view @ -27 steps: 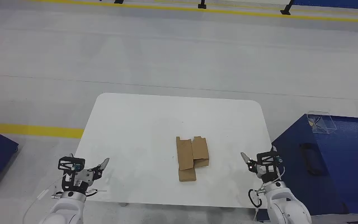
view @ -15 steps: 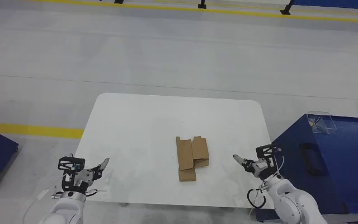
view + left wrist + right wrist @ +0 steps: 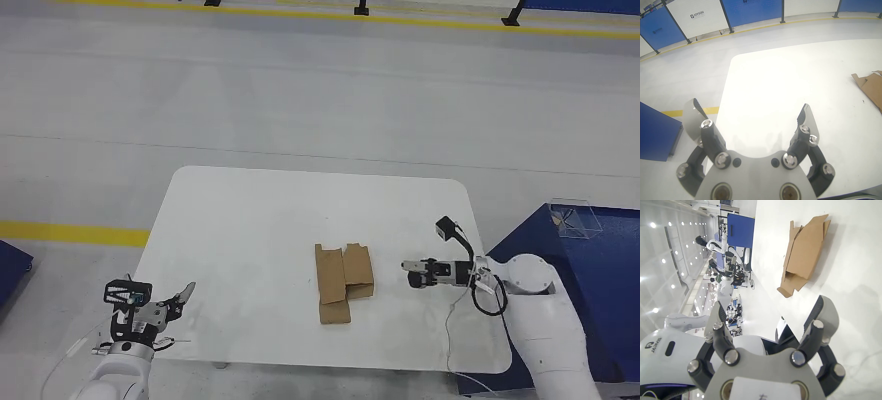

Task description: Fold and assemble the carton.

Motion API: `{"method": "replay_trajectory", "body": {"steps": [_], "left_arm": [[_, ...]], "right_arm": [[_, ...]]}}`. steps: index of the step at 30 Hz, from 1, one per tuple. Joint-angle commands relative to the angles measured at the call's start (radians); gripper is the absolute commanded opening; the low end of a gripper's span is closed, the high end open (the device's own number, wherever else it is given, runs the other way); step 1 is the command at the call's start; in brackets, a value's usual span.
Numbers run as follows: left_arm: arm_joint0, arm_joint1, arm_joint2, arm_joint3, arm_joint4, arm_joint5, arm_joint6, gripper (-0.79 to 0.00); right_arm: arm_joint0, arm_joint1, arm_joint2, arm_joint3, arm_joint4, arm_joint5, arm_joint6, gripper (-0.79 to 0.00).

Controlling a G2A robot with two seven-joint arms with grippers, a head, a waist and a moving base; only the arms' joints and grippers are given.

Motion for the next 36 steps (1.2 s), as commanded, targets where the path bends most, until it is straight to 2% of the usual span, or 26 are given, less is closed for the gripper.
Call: {"method": "replay_trajectory", "body": {"steps": [1,7,10,12,16,17,20,21,23,24,28,33,36], "left_arm": [[0.000,0.000,0.000,0.000,0.000,0.000,0.000,0.000],[0.000,0.000,0.000,0.000,0.000,0.000,0.000,0.000],[0.000,0.000,0.000,0.000,0.000,0.000,0.000,0.000],[0.000,0.000,0.000,0.000,0.000,0.000,0.000,0.000],[0.000,0.000,0.000,0.000,0.000,0.000,0.000,0.000],[0.000,0.000,0.000,0.000,0.000,0.000,0.000,0.000],[0.000,0.000,0.000,0.000,0.000,0.000,0.000,0.000],[0.000,0.000,0.000,0.000,0.000,0.000,0.000,0.000],[0.000,0.000,0.000,0.000,0.000,0.000,0.000,0.000],[0.000,0.000,0.000,0.000,0.000,0.000,0.000,0.000],[0.000,0.000,0.000,0.000,0.000,0.000,0.000,0.000],[0.000,0.000,0.000,0.000,0.000,0.000,0.000,0.000],[0.000,0.000,0.000,0.000,0.000,0.000,0.000,0.000]], "right_arm": [[0.060,-0.016,-0.064,0.115,-0.027,-0.035,-0.054,0.000],[0.189,-0.083,-0.232,0.344,-0.031,-0.116,-0.120,0.000],[0.237,-0.119,-0.305,0.428,-0.067,-0.121,-0.192,-0.028],[0.262,-0.144,-0.345,0.470,-0.076,-0.130,-0.218,-0.080],[0.300,-0.182,-0.398,0.537,-0.094,-0.155,-0.267,-0.277],[0.306,-0.190,-0.410,0.549,-0.101,-0.158,-0.283,-0.406],[0.323,-0.210,-0.435,0.584,-0.113,-0.160,-0.315,-0.477],[0.327,-0.216,-0.439,0.595,-0.108,-0.164,-0.314,-0.545],[0.337,-0.224,-0.444,0.617,-0.098,-0.175,-0.311,-0.733],[0.341,-0.228,-0.445,0.625,-0.093,-0.186,-0.303,-0.785],[0.352,-0.232,-0.442,0.648,-0.062,-0.252,-0.249,-0.785],[0.361,-0.220,-0.439,0.602,-0.032,-0.250,-0.247,-0.785],[0.371,-0.199,-0.428,0.510,0.025,-0.220,-0.216,-0.785]]}}
